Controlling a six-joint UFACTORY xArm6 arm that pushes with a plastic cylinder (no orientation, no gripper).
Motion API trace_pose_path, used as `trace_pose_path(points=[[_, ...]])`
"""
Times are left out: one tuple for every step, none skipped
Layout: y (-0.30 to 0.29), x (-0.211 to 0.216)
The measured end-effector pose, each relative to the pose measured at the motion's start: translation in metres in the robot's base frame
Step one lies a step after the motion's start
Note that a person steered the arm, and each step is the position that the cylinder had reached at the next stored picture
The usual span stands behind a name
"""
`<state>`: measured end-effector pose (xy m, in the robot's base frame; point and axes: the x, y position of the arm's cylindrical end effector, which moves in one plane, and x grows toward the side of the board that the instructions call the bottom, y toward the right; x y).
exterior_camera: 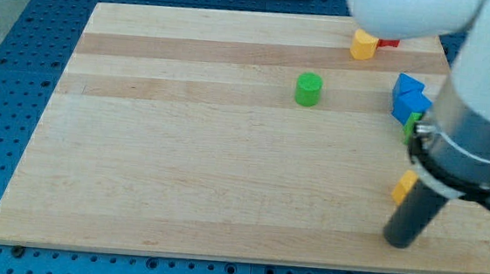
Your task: Place the yellow hexagon to the left of blue triangle
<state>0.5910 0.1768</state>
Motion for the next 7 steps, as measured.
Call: trace_pose_path(points=[[0.025, -0.015], [0.032, -0.040], [0.032, -0.060], [0.025, -0.070], [0.015, -0.060], [-0.001, -0.047], [-0.011, -0.048]])
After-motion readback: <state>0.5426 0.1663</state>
